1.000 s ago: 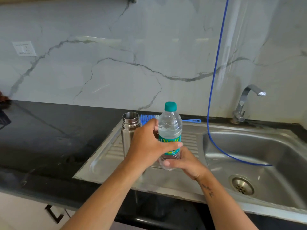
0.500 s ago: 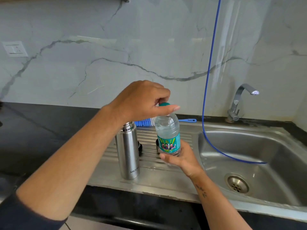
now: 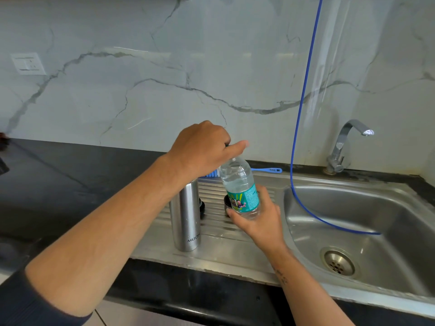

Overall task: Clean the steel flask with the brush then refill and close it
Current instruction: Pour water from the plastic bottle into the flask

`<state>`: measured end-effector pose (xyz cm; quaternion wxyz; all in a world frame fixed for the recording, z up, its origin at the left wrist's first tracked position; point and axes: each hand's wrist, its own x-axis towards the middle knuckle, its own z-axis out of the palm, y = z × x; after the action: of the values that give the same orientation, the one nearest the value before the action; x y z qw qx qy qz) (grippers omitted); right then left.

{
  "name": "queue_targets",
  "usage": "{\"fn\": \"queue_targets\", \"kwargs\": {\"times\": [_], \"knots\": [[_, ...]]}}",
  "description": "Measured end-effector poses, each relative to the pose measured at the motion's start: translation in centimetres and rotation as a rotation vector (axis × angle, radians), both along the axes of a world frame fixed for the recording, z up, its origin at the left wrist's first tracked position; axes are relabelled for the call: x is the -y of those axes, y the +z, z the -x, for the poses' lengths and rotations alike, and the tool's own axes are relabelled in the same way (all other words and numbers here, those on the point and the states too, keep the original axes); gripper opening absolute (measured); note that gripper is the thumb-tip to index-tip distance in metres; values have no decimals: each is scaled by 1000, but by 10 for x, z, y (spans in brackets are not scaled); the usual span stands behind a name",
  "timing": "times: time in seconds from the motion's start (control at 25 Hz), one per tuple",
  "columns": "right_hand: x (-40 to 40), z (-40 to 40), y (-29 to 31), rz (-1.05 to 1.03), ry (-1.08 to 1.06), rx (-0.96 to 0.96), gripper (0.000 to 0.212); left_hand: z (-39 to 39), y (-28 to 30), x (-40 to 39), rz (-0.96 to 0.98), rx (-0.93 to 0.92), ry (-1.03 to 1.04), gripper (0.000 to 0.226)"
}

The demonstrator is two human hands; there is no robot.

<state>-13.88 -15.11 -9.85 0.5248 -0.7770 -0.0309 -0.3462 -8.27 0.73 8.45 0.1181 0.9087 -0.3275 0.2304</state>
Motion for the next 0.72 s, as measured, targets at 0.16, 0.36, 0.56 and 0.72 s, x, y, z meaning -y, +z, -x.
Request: {"fn": "queue_targets", "kwargs": {"times": [0.16,0.36,0.56,0.72], "knots": [[2,0,1,-14,52,2,50,3,3,-7,199,-182,-308,17],[2,-1,1,-41,104,6,51,-3,4,-11,120,-264,-453,25],[0,-1,-1,-35,87,38,54,-2,3,-7,5,-178,-364,21],[-2,-1,-3,-23,58,37,56,4,-2,-1,-76,-37,-178,45]]}}
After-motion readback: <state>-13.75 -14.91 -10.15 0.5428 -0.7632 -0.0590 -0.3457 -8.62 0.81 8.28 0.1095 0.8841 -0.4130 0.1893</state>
